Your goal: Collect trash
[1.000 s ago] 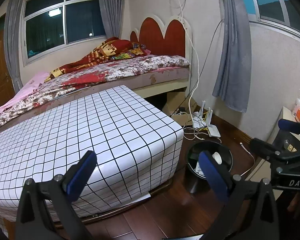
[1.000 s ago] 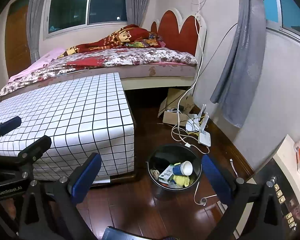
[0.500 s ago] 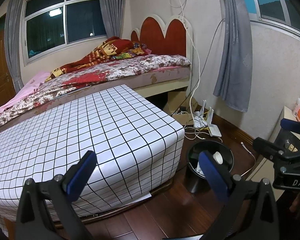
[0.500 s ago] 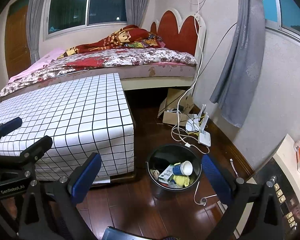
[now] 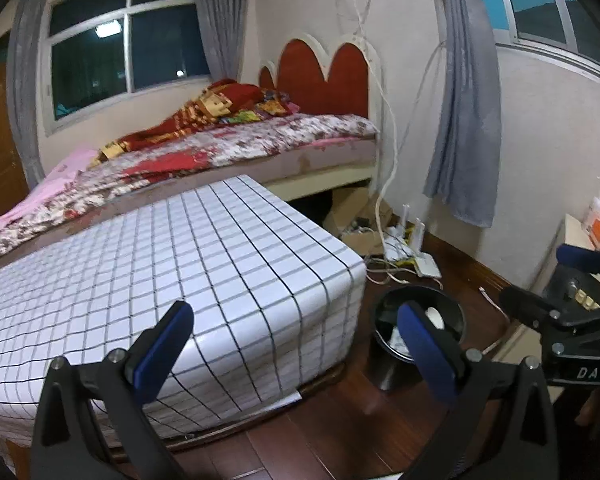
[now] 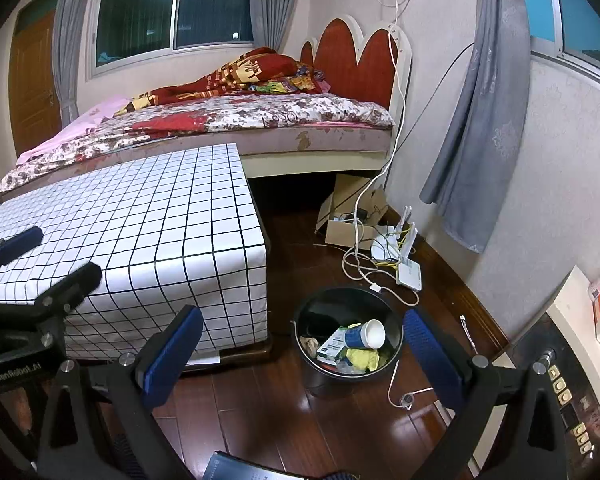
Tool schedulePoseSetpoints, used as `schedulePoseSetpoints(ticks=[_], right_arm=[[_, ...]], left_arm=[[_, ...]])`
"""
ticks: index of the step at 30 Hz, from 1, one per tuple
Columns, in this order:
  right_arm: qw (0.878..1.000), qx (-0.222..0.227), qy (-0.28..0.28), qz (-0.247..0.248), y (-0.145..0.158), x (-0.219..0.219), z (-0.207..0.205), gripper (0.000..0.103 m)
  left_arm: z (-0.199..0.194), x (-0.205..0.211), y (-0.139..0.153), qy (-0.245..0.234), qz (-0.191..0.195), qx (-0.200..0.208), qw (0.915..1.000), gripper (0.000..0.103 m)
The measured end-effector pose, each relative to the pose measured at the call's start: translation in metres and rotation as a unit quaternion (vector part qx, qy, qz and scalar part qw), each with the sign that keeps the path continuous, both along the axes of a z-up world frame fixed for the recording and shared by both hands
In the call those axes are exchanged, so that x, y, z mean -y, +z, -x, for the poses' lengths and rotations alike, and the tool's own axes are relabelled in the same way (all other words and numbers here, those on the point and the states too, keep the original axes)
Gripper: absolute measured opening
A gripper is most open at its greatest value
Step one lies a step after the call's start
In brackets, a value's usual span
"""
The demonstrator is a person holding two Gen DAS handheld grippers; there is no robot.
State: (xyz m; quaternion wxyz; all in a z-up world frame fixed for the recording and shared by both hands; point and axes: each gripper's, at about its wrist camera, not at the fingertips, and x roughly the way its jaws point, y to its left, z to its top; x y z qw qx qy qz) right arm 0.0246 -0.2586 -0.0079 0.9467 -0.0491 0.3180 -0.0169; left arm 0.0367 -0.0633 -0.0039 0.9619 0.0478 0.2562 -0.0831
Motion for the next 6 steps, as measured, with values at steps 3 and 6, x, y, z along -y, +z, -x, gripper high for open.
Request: schedulePoseSetpoints(ticks=[3, 6], right_arm=[[1.0, 0.0, -0.001, 0.002, 0.0001, 0.0004, 0.0, 0.102], [1.0, -0.001, -0.002, 0.002, 0.0004, 0.0001, 0.0, 0.102]], left_arm=[[0.0007, -0.0034, 0.0028, 0.007, 0.005, 0.012, 0.9999, 0.102], [-0.0018, -0.0062, 0.0045, 0.011, 0.013, 0.01, 0.9998, 0.102]])
